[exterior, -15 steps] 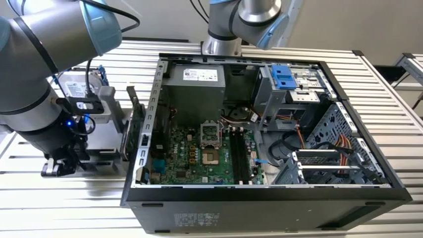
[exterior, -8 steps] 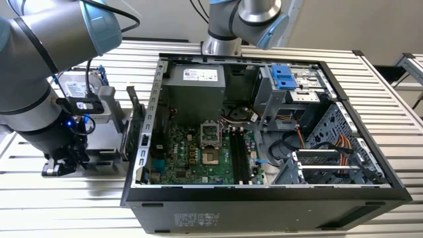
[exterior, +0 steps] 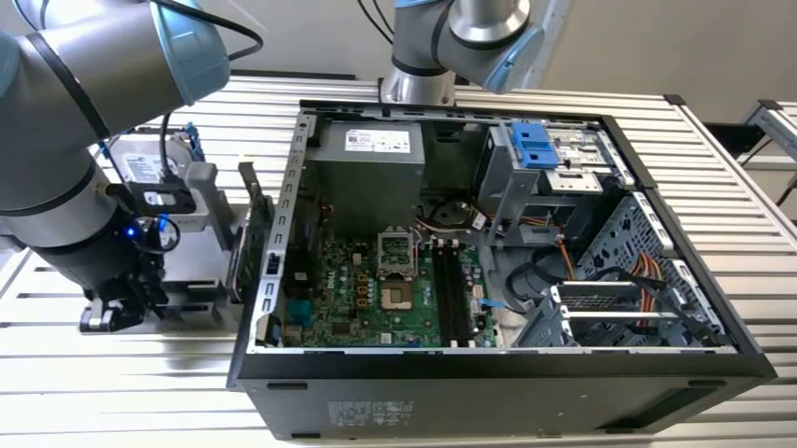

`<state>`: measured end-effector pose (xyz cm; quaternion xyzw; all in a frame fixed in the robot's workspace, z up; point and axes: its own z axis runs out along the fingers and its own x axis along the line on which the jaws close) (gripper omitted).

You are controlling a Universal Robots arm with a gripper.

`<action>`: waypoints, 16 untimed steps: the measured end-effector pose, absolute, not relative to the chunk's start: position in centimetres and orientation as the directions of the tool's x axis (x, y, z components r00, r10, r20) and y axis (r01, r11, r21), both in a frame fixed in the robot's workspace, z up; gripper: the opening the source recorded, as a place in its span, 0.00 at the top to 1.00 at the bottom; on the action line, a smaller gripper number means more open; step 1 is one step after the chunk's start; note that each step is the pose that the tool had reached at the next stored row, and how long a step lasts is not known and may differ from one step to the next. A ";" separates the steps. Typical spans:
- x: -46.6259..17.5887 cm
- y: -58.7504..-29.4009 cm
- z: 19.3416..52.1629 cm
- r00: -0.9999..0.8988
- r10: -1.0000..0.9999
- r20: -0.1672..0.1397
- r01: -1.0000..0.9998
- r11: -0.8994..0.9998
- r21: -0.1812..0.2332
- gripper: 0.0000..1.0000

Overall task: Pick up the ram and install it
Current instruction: 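Pick up the ram and move it above insertion slot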

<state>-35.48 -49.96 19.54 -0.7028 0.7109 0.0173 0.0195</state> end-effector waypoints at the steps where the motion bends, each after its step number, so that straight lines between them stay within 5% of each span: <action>1: -35.5 -50.0 19.5 -0.011 -0.999 -0.052 -1.000 0.011 -0.003 0.00; 4: -35.5 -50.0 19.5 -0.010 -0.999 -0.052 -1.000 0.010 -0.003 0.00; 5: -35.5 -50.0 19.5 -0.010 -0.999 -0.052 -1.000 0.010 -0.003 1.00; 16: -35.5 -50.0 19.5 -0.005 -0.999 -0.052 -1.000 0.005 -0.003 1.00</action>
